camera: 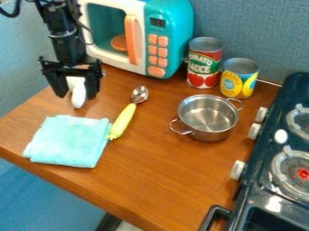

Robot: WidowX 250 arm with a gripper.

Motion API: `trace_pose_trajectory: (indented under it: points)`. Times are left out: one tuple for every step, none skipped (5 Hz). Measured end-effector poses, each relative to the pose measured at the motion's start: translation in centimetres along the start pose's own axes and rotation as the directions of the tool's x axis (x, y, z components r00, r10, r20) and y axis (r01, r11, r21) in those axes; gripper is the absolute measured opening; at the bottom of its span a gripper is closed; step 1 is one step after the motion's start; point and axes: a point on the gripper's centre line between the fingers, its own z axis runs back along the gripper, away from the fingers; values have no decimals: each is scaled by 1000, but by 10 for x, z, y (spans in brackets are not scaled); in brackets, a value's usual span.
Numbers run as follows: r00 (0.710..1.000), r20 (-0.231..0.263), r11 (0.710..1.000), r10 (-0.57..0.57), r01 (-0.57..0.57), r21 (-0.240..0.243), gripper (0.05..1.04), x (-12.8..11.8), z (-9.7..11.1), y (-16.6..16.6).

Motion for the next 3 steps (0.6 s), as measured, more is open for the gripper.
trace_pose_trajectory:
  points:
    - [995, 38, 995, 97, -98, 35, 1001, 24, -22, 17]
    - [990, 30, 988, 134, -136, 75, 1001, 41, -34, 31]
    - [988, 27, 983, 152, -154, 105, 1001, 51, -39, 35]
